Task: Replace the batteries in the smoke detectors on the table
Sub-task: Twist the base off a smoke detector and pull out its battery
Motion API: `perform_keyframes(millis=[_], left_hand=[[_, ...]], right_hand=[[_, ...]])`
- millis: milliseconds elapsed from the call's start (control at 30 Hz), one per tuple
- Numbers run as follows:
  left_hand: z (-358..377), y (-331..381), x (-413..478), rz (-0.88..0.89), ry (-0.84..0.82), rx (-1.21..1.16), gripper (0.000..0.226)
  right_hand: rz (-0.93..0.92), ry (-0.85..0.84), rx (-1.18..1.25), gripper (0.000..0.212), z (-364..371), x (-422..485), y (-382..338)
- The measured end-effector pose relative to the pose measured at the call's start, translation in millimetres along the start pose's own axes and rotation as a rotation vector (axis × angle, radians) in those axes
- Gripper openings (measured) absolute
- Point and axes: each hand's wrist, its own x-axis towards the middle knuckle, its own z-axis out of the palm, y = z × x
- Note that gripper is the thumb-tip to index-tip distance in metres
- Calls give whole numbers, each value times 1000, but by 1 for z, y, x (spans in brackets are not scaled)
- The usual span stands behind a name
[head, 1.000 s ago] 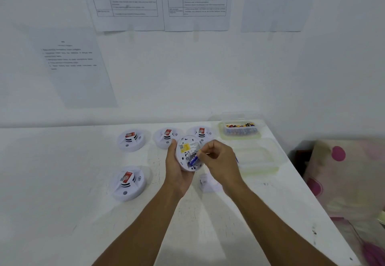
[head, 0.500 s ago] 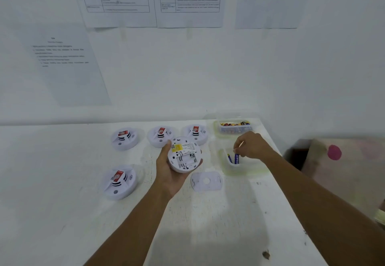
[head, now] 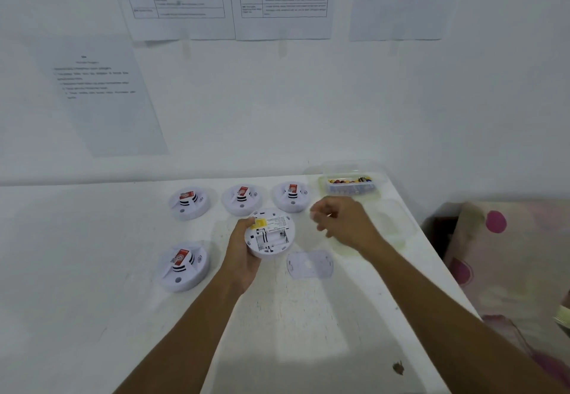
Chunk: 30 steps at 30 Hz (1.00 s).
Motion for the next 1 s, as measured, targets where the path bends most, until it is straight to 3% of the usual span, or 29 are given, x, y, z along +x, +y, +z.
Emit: perform_keyframes(millis=[133, 267, 433, 633, 800, 1000], left_hand=[[-8, 2, 0, -6, 70, 222, 27], [-24, 4, -2, 162, 190, 639, 14], [-34, 0, -7, 372, 193, 1068, 12], [-40, -4, -9, 433, 158, 1153, 30], [-44, -7, -9, 534, 158, 1222, 26], [-56, 16, -14, 643, 147, 1325, 38]], right_hand=[[118, -61, 153, 12, 45, -15, 7], [250, -26, 262, 7, 66, -19, 24], [249, 64, 118, 6, 82, -20, 32], [249, 142, 78, 9, 90, -24, 33], [199, 169, 29, 11, 92, -27, 30], [54, 260, -73, 6, 95, -34, 17]])
